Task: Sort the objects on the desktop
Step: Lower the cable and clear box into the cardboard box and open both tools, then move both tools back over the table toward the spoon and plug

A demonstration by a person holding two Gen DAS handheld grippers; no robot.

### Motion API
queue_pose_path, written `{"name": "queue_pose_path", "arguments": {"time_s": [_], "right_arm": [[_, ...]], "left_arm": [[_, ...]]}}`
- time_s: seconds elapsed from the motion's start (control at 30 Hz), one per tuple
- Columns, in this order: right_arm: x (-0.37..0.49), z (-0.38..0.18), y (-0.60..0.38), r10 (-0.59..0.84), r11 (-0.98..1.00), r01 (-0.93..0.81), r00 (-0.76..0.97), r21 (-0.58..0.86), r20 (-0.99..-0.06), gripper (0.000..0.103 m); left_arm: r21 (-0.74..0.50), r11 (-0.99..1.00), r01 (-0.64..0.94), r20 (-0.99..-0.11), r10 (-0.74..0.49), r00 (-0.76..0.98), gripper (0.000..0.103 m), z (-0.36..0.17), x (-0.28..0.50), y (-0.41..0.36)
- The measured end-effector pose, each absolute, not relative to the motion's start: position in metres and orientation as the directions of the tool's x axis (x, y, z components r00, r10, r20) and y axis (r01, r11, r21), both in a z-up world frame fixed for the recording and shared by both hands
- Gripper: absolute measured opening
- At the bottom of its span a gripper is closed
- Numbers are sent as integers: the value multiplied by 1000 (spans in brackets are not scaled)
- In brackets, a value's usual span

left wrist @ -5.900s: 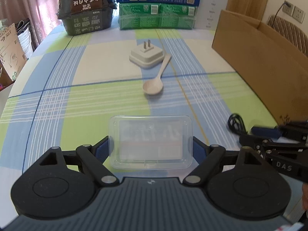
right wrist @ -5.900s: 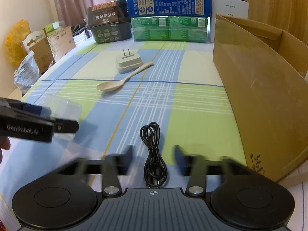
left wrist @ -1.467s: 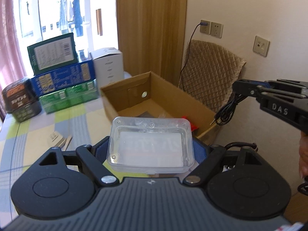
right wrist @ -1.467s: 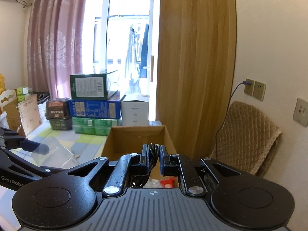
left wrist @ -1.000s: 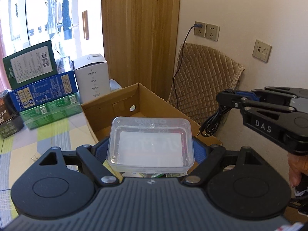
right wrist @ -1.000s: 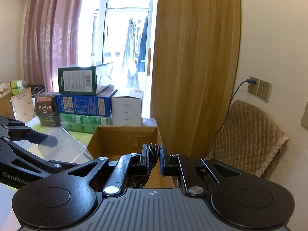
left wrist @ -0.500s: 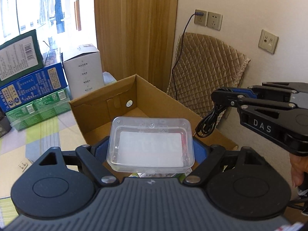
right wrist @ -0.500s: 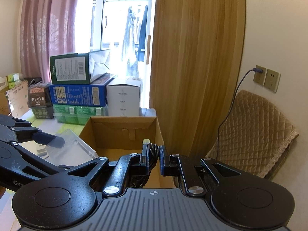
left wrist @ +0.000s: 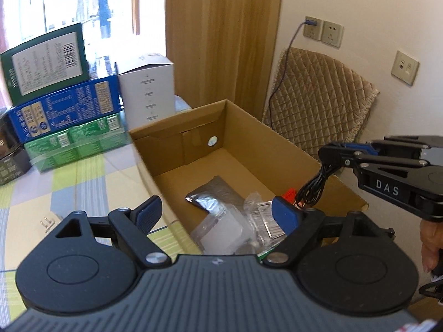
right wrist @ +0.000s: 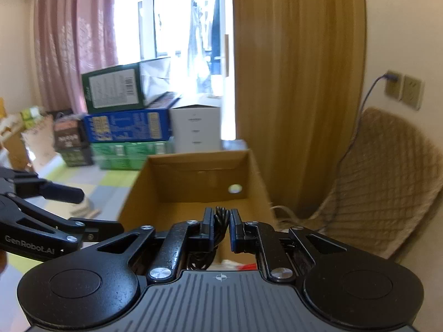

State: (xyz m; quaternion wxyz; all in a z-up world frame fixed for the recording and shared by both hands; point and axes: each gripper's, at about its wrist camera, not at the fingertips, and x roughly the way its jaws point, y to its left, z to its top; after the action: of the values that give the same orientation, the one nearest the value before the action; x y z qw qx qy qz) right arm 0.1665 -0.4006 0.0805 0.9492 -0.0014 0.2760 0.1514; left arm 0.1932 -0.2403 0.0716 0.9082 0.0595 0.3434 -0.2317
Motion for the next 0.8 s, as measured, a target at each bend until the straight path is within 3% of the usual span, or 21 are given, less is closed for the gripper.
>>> {"name": "queue_pose_path", "arguments": {"time_s": [0.1, 0.2, 0.57, 0.8], "right_arm": [[168, 82, -401, 283, 957, -269, 802, 105, -526, 12], [165, 85, -405, 268, 962, -250, 808, 106, -525, 29], [126, 99, -408, 253, 967, -228, 816, 113, -520, 34], [93, 109, -384, 285, 958, -257, 812, 126, -509, 50]], "left_arm": [[-57, 897, 439, -650, -367, 665, 84, 72, 192, -230], [-57, 904, 424, -648, -357, 673, 84, 73, 188, -221], [-51, 928, 368, -654, -310, 690, 85, 74, 159, -183], [-38, 943, 330, -661, -271, 700, 89, 78, 130, -154]]}}
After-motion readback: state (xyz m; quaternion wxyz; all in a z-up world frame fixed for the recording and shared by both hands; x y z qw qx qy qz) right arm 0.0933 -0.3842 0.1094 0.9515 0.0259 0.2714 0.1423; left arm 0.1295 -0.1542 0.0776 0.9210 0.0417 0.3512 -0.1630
